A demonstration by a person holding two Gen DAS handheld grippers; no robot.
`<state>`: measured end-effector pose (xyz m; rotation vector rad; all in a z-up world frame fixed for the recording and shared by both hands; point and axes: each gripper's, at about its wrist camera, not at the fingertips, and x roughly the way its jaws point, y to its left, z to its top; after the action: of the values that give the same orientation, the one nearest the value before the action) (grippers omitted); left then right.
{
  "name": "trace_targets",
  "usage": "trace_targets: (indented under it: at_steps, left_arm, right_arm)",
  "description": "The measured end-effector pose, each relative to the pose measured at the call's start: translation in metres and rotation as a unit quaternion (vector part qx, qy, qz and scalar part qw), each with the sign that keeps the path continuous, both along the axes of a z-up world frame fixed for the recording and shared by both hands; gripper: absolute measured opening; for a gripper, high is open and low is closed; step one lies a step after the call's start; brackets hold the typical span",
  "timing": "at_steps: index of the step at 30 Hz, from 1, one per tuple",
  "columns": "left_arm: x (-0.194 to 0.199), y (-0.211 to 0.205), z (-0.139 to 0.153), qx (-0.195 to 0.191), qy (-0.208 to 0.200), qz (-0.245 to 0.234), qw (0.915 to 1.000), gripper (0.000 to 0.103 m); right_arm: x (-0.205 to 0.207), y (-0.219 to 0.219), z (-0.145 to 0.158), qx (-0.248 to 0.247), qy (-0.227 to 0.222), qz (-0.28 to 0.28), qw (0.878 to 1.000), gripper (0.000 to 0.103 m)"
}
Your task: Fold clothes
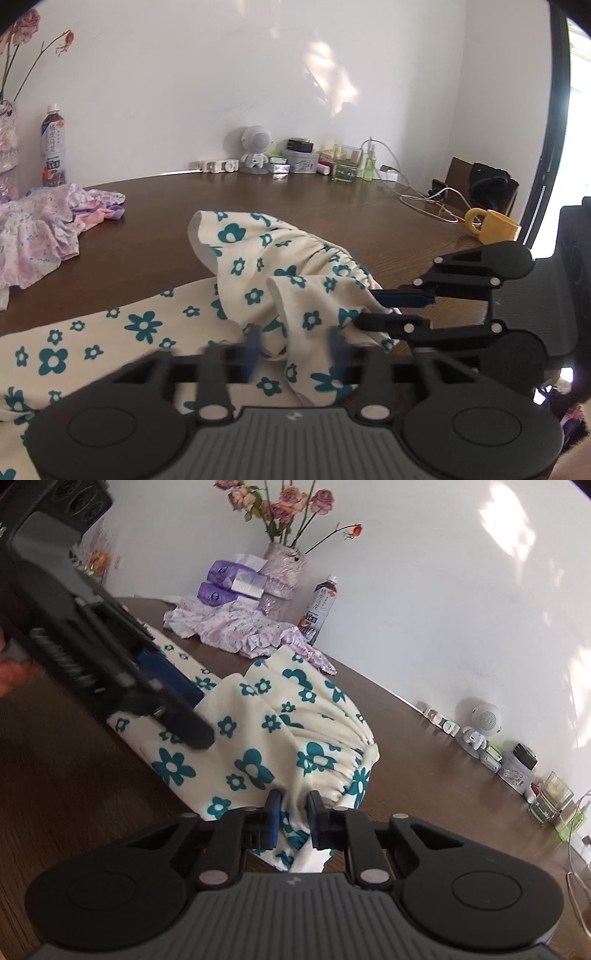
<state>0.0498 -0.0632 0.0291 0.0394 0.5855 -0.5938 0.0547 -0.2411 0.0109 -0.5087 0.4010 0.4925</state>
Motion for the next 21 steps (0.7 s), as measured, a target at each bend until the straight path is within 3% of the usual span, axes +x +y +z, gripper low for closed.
trace_targets:
  at_steps: [2, 4, 5, 6, 7, 9, 11, 14, 16, 17, 18, 21]
  left_arm:
    - [0.000, -0.002, -0.001, 0.000, 0.004, -0.016, 0.9999, 0.067]
    - [0.004, -0.007, -0.004, 0.005, 0.016, -0.027, 0.9995, 0.055]
    - [0.006, -0.010, -0.006, 0.012, 0.019, -0.029, 0.9993, 0.023]
    - [0.008, -0.012, -0.008, 0.021, 0.019, -0.030, 0.9992, 0.004]
    - [0.008, -0.013, -0.009, 0.024, 0.014, -0.030, 0.9992, 0.004]
    - [0.004, -0.012, -0.003, 0.023, -0.018, -0.033, 0.9990, 0.004]
    - [-0.004, -0.012, 0.007, 0.032, -0.062, -0.036, 0.9969, 0.004]
    - [-0.012, -0.014, 0.014, 0.046, -0.094, -0.041, 0.9937, 0.004]
    - [-0.012, -0.015, 0.010, 0.052, -0.086, -0.035, 0.9943, 0.004]
    - [-0.011, -0.014, 0.007, 0.055, -0.080, -0.029, 0.9949, 0.004]
    - [-0.010, -0.012, 0.003, 0.057, -0.071, -0.022, 0.9956, 0.005]
    - [-0.008, 0.000, -0.001, 0.044, -0.036, 0.004, 0.9984, 0.013]
  right_arm:
    - [0.001, -0.002, 0.002, 0.011, 0.002, -0.002, 1.000, 0.014]
    - [0.001, -0.004, 0.003, 0.017, 0.002, -0.003, 1.000, 0.014]
    - [0.000, -0.004, 0.004, 0.017, 0.002, -0.003, 1.000, 0.015]
    - [-0.002, -0.005, 0.005, 0.018, 0.001, -0.002, 1.000, 0.016]
    - [-0.004, -0.006, 0.006, 0.018, 0.001, 0.000, 1.000, 0.018]
    - [-0.009, -0.011, 0.010, 0.018, 0.003, 0.015, 1.000, 0.039]
    - [-0.015, -0.013, 0.014, 0.011, -0.004, 0.031, 0.999, 0.052]
    - [-0.012, -0.005, 0.013, -0.015, -0.011, 0.045, 0.999, 0.054]
    - [-0.008, 0.003, 0.009, -0.038, -0.015, 0.052, 0.998, 0.054]
    - [-0.006, 0.008, 0.007, -0.050, -0.017, 0.055, 0.997, 0.047]
    - [-0.004, 0.012, 0.005, -0.061, -0.018, 0.059, 0.996, 0.028]
    - [-0.002, 0.021, -0.003, -0.086, -0.014, 0.064, 0.994, 0.016]
